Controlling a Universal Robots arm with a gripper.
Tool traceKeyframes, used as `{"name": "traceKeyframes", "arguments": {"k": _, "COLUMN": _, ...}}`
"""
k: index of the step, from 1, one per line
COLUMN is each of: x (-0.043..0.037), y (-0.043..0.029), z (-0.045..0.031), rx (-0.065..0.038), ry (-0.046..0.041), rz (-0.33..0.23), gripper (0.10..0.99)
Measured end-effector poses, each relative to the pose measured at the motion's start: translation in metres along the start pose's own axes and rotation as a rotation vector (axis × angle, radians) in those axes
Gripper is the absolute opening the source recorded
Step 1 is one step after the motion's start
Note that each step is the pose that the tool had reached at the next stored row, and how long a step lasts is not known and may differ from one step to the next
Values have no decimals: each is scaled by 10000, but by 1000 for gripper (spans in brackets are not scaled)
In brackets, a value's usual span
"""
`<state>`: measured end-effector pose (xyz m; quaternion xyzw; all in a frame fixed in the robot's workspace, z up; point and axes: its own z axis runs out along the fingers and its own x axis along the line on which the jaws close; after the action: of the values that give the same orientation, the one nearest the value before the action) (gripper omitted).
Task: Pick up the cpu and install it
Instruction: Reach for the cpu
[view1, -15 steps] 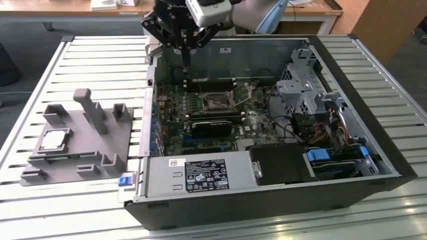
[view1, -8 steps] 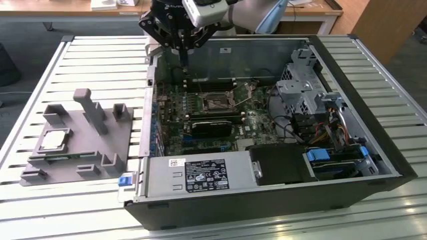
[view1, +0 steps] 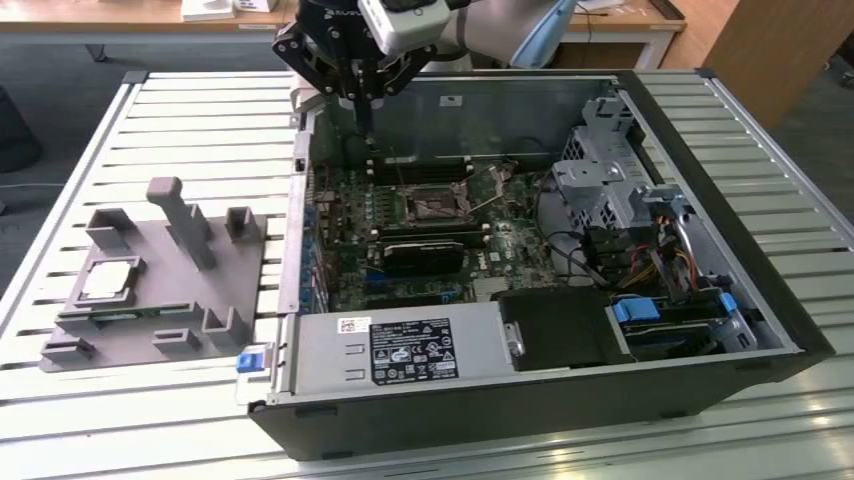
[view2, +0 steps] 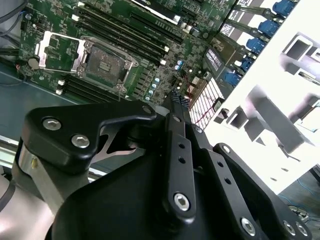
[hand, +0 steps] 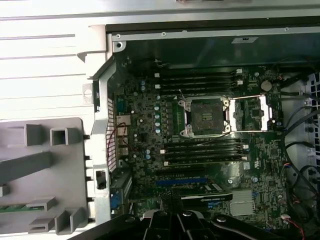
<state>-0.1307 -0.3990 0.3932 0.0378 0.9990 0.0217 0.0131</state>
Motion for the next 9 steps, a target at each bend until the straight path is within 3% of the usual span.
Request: {"name": "traceKeyframes", "arguments": {"k": 9, "x": 50, "y": -4, "z": 0, "rx": 0, "ry": 0, "rz": 0, "gripper": 106}}
